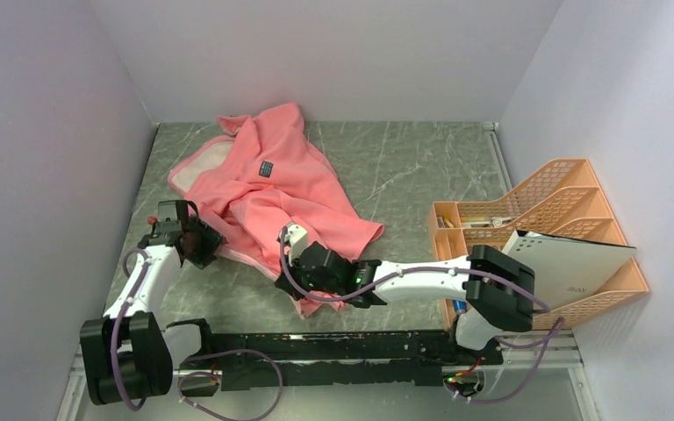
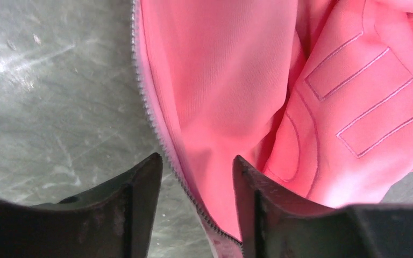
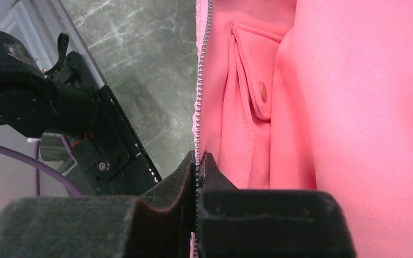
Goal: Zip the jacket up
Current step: Flatten out the jacket at the center of the board.
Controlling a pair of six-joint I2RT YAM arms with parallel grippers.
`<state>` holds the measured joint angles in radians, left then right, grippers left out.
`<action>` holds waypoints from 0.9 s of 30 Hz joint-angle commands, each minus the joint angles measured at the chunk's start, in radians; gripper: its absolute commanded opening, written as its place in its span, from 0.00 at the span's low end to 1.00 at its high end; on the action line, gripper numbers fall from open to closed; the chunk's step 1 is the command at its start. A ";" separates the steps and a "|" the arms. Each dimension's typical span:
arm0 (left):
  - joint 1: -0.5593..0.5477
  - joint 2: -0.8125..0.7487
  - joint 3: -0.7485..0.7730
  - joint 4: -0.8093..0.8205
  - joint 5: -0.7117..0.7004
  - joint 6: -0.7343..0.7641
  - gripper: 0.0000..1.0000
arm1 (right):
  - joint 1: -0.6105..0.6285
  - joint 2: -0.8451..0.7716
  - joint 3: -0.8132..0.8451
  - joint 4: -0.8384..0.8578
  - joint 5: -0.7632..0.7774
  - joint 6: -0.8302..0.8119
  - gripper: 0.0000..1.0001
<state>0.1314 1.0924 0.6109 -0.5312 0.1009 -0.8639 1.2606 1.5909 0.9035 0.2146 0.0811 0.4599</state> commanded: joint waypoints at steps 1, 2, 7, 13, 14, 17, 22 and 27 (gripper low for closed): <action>-0.001 0.026 0.053 0.060 -0.032 -0.006 0.43 | -0.002 -0.081 -0.021 0.061 -0.020 -0.013 0.00; -0.001 0.031 0.053 0.076 -0.025 -0.001 0.31 | -0.002 -0.091 -0.021 0.054 -0.016 -0.014 0.00; -0.001 0.050 0.105 0.112 0.012 0.017 0.05 | -0.001 -0.153 0.008 -0.016 0.031 -0.033 0.00; -0.001 0.023 0.338 0.081 -0.046 0.079 0.05 | -0.001 -0.225 0.107 -0.141 0.140 -0.062 0.00; -0.001 0.018 0.403 0.064 -0.067 0.082 0.05 | -0.002 -0.227 0.134 -0.163 0.142 -0.075 0.00; 0.000 0.019 0.546 0.007 -0.149 0.091 0.05 | -0.002 -0.215 0.232 -0.222 0.136 -0.109 0.00; -0.001 0.045 0.735 -0.041 -0.225 0.102 0.05 | 0.007 -0.180 0.368 -0.298 0.076 -0.142 0.00; 0.001 0.061 0.925 -0.082 -0.312 0.154 0.05 | 0.097 -0.094 0.547 -0.384 0.089 -0.196 0.00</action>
<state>0.1009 1.1385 1.3823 -0.7013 0.0277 -0.7826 1.2694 1.4631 1.3289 -0.0349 0.2081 0.3244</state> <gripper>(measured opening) 0.065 0.025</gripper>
